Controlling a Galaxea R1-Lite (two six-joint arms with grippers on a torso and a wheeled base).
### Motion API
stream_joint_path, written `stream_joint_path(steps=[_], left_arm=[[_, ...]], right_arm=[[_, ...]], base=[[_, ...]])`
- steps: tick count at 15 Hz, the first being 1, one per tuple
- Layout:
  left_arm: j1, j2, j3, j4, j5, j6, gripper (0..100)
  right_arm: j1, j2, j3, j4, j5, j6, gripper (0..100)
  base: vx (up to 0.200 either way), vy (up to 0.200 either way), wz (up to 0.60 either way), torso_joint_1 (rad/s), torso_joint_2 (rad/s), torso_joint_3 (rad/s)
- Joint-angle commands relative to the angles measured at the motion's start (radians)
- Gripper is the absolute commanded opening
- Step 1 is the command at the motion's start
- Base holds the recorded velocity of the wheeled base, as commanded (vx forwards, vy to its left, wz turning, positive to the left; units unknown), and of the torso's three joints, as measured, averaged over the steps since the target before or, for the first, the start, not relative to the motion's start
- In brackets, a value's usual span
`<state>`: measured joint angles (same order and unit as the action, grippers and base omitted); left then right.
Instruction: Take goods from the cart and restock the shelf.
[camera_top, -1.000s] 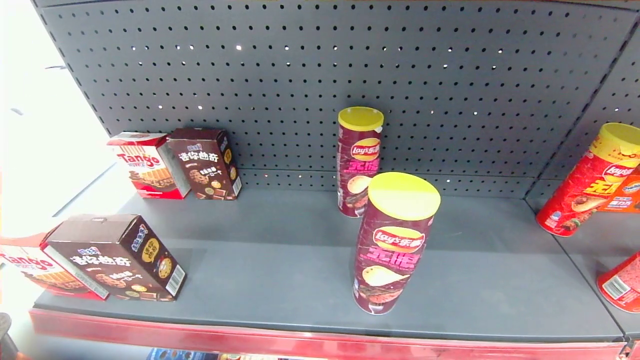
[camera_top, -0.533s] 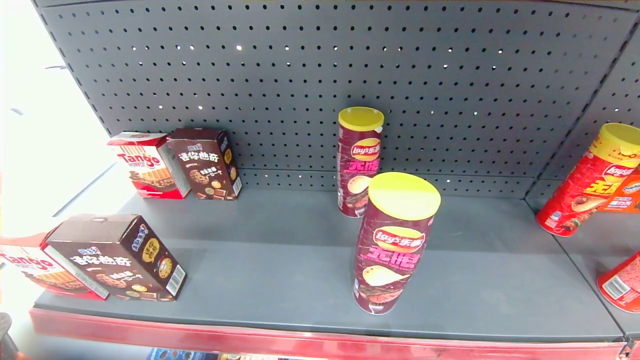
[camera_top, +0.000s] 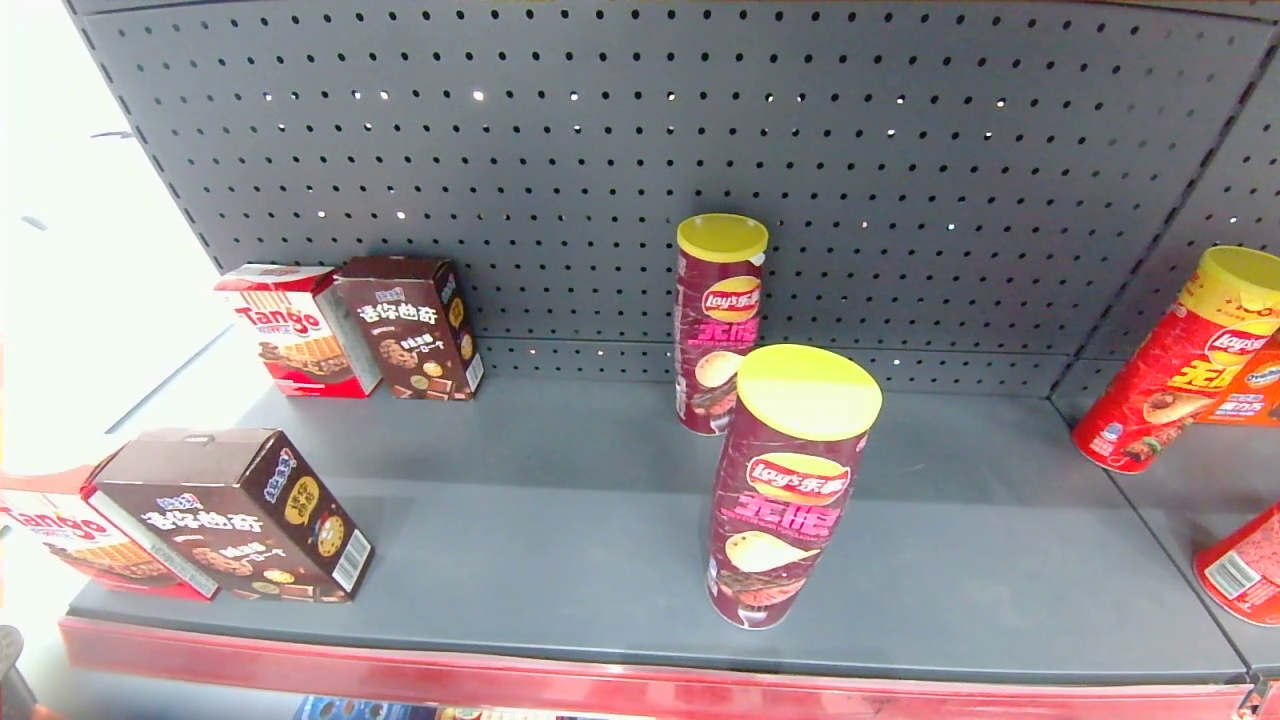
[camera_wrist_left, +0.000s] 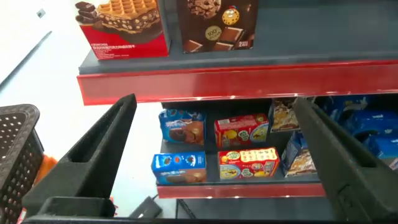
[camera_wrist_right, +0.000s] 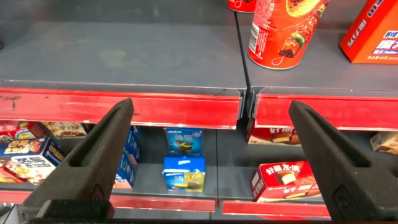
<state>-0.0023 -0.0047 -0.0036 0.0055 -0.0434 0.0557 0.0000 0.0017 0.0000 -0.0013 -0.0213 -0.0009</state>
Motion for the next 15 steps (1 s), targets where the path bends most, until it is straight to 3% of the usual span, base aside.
stream_joint_path(steps=[1,5,7,10,12,15], left_arm=[[0.001,0.005,0.002,-0.002,-0.001,0.001,100],[-0.001,0.005,0.002,-0.002,-0.007,0.006,100],[-0.001,0.005,0.004,-0.002,-0.013,0.007,100],[-0.001,0.005,0.002,-0.002,-0.015,0.007,100],[-0.001,0.005,0.002,-0.002,-0.015,0.007,100],[-0.001,0.005,0.002,-0.002,-0.015,0.007,100]], right_arm=[[0.0,0.003,0.0,0.0,0.0,-0.001,100],[0.0,0.0,-0.003,0.001,0.007,-0.025,100],[-0.011,0.311,-0.301,0.024,0.096,-0.022,100],[0.048,0.463,-0.462,0.026,0.247,-0.025,100],[0.117,0.615,-0.546,0.023,0.339,-0.065,100],[0.299,0.773,-0.557,-0.026,0.334,-0.09,100]], base=[[0.0,0.0,0.0,0.0,0.0,0.0],[0.0,0.0,0.0,0.0,0.0,0.0],[0.0,0.0,0.0,0.0,0.0,0.0],[0.0,0.0,0.0,0.0,0.0,0.0],[0.0,0.0,0.0,0.0,0.0,0.0],[0.0,0.0,0.0,0.0,0.0,0.0]])
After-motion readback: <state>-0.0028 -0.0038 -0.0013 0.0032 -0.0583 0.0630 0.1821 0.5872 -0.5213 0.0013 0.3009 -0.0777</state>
